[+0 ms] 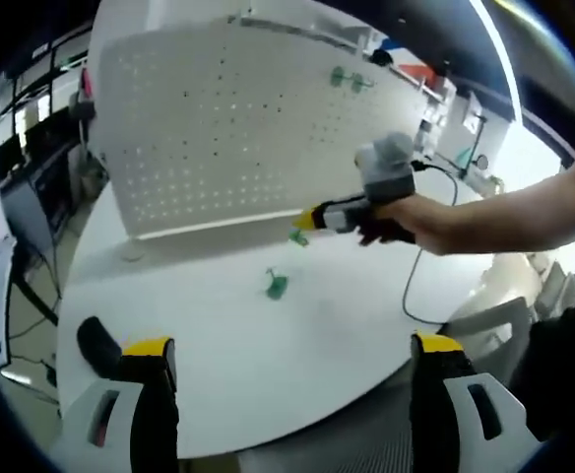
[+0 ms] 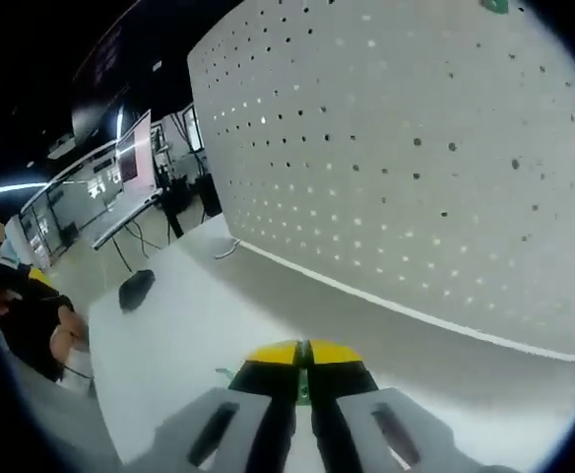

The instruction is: Insert the hook assembly into the mounting plate slot until the hook locks in place.

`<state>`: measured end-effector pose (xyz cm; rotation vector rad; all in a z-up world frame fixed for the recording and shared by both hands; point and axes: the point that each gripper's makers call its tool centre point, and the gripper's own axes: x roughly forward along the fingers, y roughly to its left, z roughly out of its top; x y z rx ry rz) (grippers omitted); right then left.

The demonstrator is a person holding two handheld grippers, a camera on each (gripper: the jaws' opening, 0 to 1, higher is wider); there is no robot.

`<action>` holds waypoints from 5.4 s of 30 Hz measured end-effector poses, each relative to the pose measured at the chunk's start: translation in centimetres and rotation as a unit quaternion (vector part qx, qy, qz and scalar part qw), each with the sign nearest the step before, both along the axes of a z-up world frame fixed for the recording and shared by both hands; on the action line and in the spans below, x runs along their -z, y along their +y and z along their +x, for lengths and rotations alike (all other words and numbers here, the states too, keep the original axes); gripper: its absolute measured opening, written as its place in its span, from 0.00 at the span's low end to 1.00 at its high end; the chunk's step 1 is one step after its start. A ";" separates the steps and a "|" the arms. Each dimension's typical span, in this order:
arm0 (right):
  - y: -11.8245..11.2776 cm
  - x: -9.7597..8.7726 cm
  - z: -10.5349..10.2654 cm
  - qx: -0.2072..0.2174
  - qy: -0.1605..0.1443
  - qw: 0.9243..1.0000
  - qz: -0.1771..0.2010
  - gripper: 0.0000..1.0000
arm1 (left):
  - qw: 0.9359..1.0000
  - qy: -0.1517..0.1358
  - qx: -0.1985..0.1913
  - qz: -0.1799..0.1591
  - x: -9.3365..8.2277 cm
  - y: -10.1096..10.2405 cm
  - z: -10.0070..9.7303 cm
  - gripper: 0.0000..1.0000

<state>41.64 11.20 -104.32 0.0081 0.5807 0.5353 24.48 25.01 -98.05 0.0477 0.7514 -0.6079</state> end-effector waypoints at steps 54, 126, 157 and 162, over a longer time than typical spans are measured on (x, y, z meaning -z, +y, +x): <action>6.6 -17.6 -13.5 -0.014 -0.082 0.962 0.259 0.00 | 0.988 -0.079 0.046 -0.125 -7.1 -6.4 3.5 0.61; 5.7 -19.8 -14.9 -0.042 -0.066 0.959 0.272 0.09 | 0.983 -0.119 0.008 -0.141 -10.0 -4.8 4.4 0.01; 7.0 -20.6 -14.5 -0.039 -0.102 0.960 0.258 0.01 | 0.975 -0.168 0.032 -0.141 -11.7 -7.5 3.4 0.02; 7.1 -20.6 -14.4 -0.038 -0.106 0.960 0.258 0.01 | 0.975 -0.173 0.027 -0.137 -11.7 -7.2 3.5 0.03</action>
